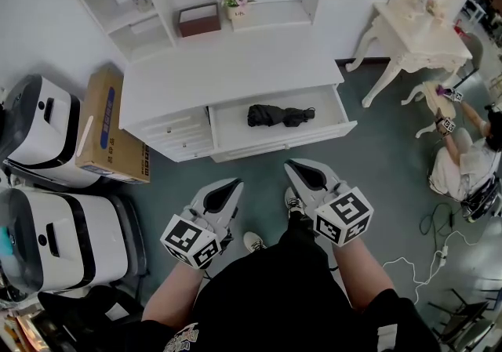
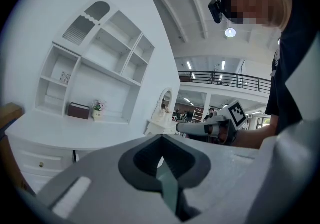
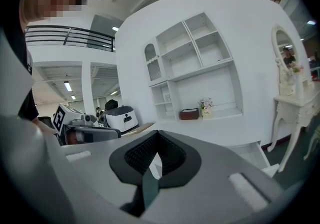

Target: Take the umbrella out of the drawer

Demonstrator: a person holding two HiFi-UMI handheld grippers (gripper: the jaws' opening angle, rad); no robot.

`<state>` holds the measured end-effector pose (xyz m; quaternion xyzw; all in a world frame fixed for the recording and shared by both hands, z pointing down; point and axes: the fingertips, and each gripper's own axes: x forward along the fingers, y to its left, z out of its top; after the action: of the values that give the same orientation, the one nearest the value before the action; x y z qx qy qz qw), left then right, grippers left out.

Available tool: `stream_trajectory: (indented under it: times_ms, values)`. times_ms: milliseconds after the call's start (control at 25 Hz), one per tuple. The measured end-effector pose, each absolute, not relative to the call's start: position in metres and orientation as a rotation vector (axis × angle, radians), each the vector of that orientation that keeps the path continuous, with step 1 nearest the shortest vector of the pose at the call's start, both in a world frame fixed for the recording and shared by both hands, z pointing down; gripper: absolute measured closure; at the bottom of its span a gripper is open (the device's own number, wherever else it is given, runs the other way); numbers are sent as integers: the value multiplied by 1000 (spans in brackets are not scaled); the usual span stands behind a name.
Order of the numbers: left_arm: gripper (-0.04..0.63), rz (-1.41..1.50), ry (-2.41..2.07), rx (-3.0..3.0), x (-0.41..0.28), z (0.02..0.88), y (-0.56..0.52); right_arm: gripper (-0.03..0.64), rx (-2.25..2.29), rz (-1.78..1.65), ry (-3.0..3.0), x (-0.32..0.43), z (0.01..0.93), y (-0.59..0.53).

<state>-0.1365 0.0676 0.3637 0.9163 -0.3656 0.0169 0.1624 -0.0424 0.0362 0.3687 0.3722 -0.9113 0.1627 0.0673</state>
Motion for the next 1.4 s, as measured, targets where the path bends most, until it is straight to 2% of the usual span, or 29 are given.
stream_trajectory:
  times_ms: [1400]
  values:
    - [595, 83, -1235, 2531, -67, 409, -63, 595, 891, 439, -2633, 32, 452, -123]
